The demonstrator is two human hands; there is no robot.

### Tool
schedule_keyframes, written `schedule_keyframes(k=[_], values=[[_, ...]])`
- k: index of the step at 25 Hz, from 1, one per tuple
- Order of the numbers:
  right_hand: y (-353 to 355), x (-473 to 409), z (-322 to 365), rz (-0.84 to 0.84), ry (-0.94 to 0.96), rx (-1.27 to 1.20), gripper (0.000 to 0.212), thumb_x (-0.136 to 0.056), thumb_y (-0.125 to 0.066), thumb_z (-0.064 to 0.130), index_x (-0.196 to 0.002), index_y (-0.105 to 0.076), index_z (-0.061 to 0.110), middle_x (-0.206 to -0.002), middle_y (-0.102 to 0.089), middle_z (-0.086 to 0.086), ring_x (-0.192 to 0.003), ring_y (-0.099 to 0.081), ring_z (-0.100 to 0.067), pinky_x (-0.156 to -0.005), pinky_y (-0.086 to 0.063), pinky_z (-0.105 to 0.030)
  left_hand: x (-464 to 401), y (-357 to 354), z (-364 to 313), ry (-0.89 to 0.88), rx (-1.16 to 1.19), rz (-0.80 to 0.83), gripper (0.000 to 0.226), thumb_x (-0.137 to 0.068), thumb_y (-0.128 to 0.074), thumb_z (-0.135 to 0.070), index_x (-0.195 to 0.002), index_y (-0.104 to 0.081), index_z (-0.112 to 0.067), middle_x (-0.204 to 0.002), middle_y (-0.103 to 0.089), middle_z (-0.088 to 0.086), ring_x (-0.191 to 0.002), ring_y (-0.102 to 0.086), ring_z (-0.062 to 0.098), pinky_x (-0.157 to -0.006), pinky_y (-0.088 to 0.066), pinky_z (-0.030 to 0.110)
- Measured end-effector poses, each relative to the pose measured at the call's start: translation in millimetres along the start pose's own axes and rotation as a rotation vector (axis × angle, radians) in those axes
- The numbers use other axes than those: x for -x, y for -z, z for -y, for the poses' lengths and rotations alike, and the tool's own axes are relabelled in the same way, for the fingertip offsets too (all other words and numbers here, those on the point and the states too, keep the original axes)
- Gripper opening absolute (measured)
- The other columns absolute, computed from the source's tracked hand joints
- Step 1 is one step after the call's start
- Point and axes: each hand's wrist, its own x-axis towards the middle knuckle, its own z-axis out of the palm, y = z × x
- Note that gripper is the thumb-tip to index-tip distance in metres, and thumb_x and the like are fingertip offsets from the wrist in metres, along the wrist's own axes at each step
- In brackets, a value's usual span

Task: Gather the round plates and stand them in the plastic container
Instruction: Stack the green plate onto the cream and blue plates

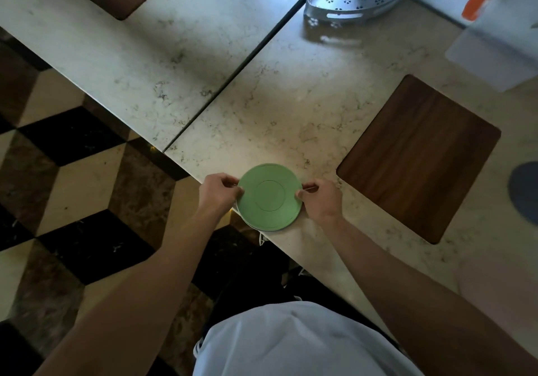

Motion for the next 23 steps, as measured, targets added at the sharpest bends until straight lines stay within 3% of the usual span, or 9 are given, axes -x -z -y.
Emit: schedule_keyframes(k=[3, 5, 9, 13, 16, 19, 21, 23], values=[[0.1, 6.0, -1.8, -0.019, 0.038, -0.004, 0.018, -0.076, -0.079, 0.015, -0.093, -0.074, 0.011, -0.086, -0.074, -0.002, -0.074, -0.065, -0.011, -0.066, -0.045, -0.013, 2.2, -4.0, -1.2, -0.035, -0.067, -0.038, 0.014, -0.071, -0.078, -0.017, -0.085, -0.075, -0.02, -0.074, -0.069, -0.012, -0.073, -0.065, 0.004, -0.072, -0.055, 0.026], [-0.2, 11.1, -1.0, -0.033, 0.063, 0.022, 0.016, -0.078, -0.078, 0.015, -0.093, -0.073, 0.012, -0.085, -0.073, 0.0, -0.073, -0.065, -0.01, -0.06, -0.041, -0.004, 4.7, -7.4, -3.4, -0.066, -0.13, -0.077, 0.015, -0.073, -0.075, -0.018, -0.088, -0.076, -0.016, -0.076, -0.069, -0.009, -0.076, -0.065, 0.009, -0.074, -0.052, 0.026], [2.1, 20.9, 2.6, -0.054, 0.112, 0.147, 0.015, -0.084, -0.071, 0.021, -0.095, -0.074, 0.011, -0.084, -0.073, 0.0, -0.074, -0.066, -0.013, -0.068, -0.053, -0.024, 9.5, -11.7, -8.2, -0.138, -0.303, -0.125, 0.013, -0.075, -0.068, -0.016, -0.083, -0.076, -0.01, -0.083, -0.072, 0.003, -0.079, -0.065, 0.02, -0.072, -0.05, 0.03], [1.8, 25.9, 5.6, -0.119, 0.085, 0.271, 0.019, -0.088, -0.067, 0.024, -0.075, -0.072, 0.011, -0.064, -0.065, -0.001, -0.054, -0.053, -0.012, -0.049, -0.033, -0.019, 11.0, -14.4, -14.3, -0.159, -0.486, -0.11, 0.017, -0.077, -0.062, -0.015, -0.067, -0.071, -0.005, -0.07, -0.067, 0.012, -0.069, -0.061, 0.028, -0.06, -0.046, 0.032], [-1.8, 24.8, 8.6, -0.109, -0.039, 0.194, 0.016, -0.086, -0.067, 0.024, -0.08, -0.075, 0.011, -0.065, -0.066, -0.001, -0.059, -0.059, -0.016, -0.049, -0.035, -0.019, 12.2, -17.0, -17.1, -0.102, -0.446, -0.101, 0.015, -0.073, -0.063, -0.011, -0.061, -0.067, -0.003, -0.063, -0.065, 0.013, -0.062, -0.057, 0.027, -0.053, -0.038, 0.031], [-1.5, 19.9, 8.7, -0.073, -0.157, 0.039, 0.011, -0.082, -0.07, 0.02, -0.086, -0.075, 0.012, -0.08, -0.072, -0.004, -0.073, -0.065, -0.019, -0.064, -0.045, -0.022, 7.5, -15.0, -16.6, -0.048, -0.339, -0.068, 0.013, -0.066, -0.061, -0.005, -0.065, -0.066, 0.007, -0.057, -0.059, 0.015, -0.057, -0.053, 0.027, -0.051, -0.041, 0.033], [-0.7, 17.6, 7.9, -0.046, -0.185, -0.009, 0.004, -0.079, -0.071, 0.017, -0.074, -0.072, 0.018, -0.078, -0.07, -0.002, -0.075, -0.066, -0.021, -0.068, -0.048, -0.024, 3.6, -13.2, -16.5, -0.015, -0.299, -0.053, 0.012, -0.065, -0.062, -0.003, -0.066, -0.067, 0.007, -0.056, -0.053, 0.011, -0.056, -0.049, 0.024, -0.051, -0.04, 0.032], [-1.5, 17.4, 7.3, -0.029, -0.186, -0.013, 0.022, -0.075, -0.07, 0.014, -0.056, -0.062, 0.021, -0.066, -0.067, 0.001, -0.071, -0.067, -0.023, -0.064, -0.051, -0.026, 0.7, -12.3, -16.4, 0.032, -0.254, -0.05, 0.009, -0.067, -0.064, -0.003, -0.065, -0.07, 0.003, -0.058, -0.058, 0.008, -0.055, -0.052, 0.023, -0.052, -0.043, 0.03]])
